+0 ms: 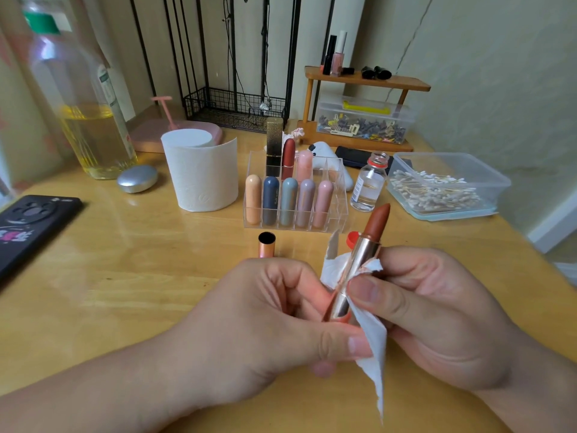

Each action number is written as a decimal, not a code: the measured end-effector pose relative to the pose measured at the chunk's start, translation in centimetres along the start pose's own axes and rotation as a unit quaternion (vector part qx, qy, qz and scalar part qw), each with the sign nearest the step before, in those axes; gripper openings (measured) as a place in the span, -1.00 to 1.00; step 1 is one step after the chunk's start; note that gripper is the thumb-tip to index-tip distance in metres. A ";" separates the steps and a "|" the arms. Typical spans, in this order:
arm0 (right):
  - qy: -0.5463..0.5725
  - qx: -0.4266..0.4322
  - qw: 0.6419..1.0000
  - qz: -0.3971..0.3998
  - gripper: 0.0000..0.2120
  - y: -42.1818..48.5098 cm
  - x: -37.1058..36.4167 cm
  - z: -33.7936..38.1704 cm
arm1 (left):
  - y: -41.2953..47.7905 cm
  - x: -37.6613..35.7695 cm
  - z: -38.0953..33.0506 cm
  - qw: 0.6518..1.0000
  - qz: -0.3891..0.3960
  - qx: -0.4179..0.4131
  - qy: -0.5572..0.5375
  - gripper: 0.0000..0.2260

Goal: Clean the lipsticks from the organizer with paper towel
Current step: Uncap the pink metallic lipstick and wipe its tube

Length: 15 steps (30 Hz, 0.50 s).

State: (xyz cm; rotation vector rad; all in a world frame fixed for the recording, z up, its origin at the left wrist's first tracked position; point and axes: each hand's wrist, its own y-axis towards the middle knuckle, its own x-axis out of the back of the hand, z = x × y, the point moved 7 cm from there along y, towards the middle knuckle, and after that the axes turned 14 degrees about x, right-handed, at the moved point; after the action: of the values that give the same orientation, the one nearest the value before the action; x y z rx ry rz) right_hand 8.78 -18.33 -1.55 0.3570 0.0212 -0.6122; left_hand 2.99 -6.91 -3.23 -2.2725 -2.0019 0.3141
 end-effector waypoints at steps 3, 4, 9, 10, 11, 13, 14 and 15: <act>0.044 -0.013 0.998 0.031 -0.72 0.0 -0.6 0.0 | -0.1 -1.6 0.1 0.986 0.156 0.037 -0.046 -0.83; 0.051 -0.015 0.998 0.039 -0.72 0.0 -0.7 0.0 | -0.4 -2.1 0.0 0.974 0.205 0.054 -0.079 -0.81; 0.068 -0.027 0.996 0.047 -0.71 -0.1 -0.5 -0.1 | -0.2 -1.8 -0.3 0.985 0.168 0.035 -0.036 -0.83; 0.055 -0.027 0.998 0.034 -0.70 -0.1 -0.2 -0.1 | -0.1 -1.4 -0.5 0.991 0.132 0.018 -0.021 -0.86; 0.032 -0.023 0.999 0.020 -0.68 -0.2 0.2 -0.1 | -0.1 -1.1 -0.8 0.995 0.100 0.003 -0.010 -0.90; -0.006 -0.013 1.000 0.001 -0.64 -0.2 0.6 -0.1 | -0.4 -0.9 -1.1 0.998 0.056 -0.015 0.005 -0.94; -0.012 -0.012 1.000 -0.003 -0.63 -0.2 0.7 -0.1 | -0.4 -0.8 -1.0 0.999 0.040 -0.015 0.007 -0.94; -0.013 -0.013 1.000 -0.006 -0.62 -0.2 0.7 -0.2 | -0.3 -0.6 -0.8 1.000 0.027 -0.010 0.003 -0.93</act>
State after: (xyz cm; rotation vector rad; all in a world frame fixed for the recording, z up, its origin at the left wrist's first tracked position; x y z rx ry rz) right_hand 9.25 -18.81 -1.86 0.3247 0.0065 -0.6285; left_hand 2.77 -7.43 -2.32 -2.3408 -1.9520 0.2919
